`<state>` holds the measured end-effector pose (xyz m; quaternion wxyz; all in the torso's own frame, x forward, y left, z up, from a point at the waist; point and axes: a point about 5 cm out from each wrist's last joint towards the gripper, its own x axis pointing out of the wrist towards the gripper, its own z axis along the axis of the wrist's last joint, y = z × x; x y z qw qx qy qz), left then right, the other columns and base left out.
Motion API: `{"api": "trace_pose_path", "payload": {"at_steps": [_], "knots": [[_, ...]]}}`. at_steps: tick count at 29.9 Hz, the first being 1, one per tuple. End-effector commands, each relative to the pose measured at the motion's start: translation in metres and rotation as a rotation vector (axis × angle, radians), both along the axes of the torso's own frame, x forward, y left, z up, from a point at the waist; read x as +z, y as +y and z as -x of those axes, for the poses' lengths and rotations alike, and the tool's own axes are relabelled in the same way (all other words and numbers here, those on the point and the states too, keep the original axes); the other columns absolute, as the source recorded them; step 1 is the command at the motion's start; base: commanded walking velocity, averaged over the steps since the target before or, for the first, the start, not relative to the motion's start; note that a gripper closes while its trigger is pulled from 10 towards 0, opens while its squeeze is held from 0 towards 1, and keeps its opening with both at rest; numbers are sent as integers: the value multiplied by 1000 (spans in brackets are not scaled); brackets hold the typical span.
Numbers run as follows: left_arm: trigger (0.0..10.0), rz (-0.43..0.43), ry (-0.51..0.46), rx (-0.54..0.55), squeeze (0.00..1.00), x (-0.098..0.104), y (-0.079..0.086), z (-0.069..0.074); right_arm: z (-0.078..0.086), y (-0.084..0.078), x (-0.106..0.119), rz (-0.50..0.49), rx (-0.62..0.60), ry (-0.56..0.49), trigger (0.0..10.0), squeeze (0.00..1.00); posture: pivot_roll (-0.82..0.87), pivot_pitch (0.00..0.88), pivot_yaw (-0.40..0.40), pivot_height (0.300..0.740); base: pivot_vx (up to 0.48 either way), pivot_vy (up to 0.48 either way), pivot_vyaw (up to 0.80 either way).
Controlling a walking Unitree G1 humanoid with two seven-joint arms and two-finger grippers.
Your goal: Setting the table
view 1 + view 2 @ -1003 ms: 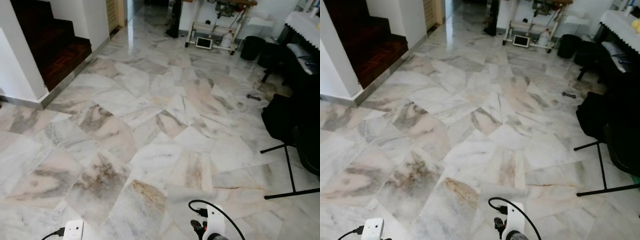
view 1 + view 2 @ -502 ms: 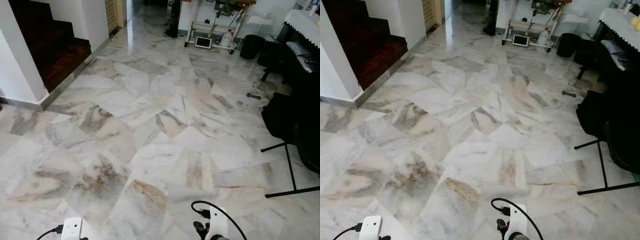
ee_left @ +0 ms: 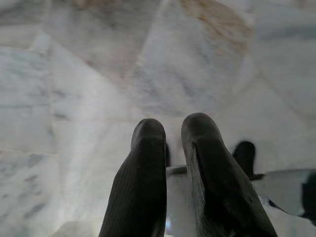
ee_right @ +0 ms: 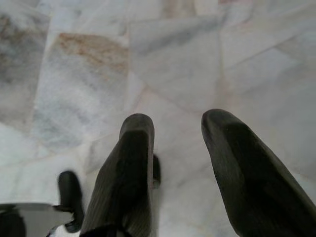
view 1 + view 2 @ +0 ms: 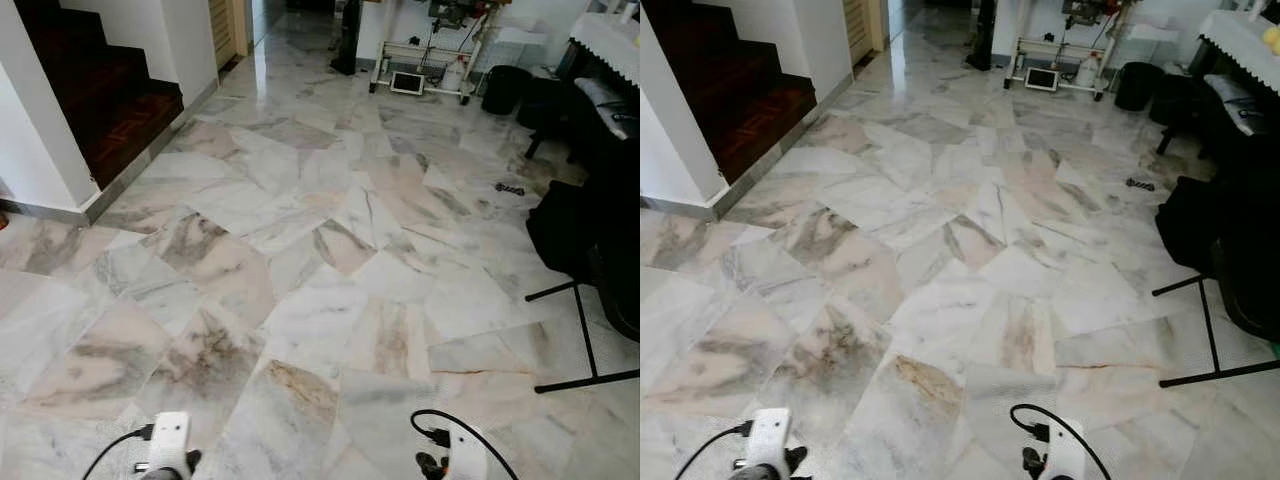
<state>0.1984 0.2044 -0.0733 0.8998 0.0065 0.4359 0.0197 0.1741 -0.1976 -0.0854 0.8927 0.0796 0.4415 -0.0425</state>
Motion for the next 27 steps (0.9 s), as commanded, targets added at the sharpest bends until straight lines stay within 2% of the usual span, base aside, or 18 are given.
{"api": "trace_pose_path", "payload": {"at_steps": [1,2,7,8,11,13,17,21,27], "knots": [[10000,1,28,-39,0,-2,-7,1,3,-9,1,17,-3,-5,10000,0,77,0,-62,740,0,0,0],[10000,0,34,-92,0,-2,-12,0,3,-12,1,31,6,-11,10000,0,68,0,-51,740,0,0,0],[10000,-14,37,-127,0,0,-11,-3,2,-16,3,30,-49,-37,10000,0,23,0,13,740,0,0,0],[10000,-29,27,-132,0,3,-5,-8,2,-15,3,16,-88,-48,10000,0,29,0,5,740,0,0,0],[10000,-40,8,-111,0,8,1,-14,3,-11,2,11,-84,-44,10000,0,21,0,0,740,0,0,0],[10000,-49,-5,-80,0,11,7,-18,3,-3,0,3,-79,-38,10000,0,35,0,-34,740,0,0,0],[10000,-46,-10,-65,0,11,8,-18,2,4,-1,-11,-55,-34,10000,0,53,0,-63,740,0,0,0],[10000,-37,-13,24,0,8,13,-11,1,8,-1,-14,0,-17,10000,0,111,0,-101,740,0,0,0],[10000,-48,-1,76,0,5,20,-3,-10,13,3,-27,-29,-37,10000,0,118,0,-61,740,0,0,0]]}}
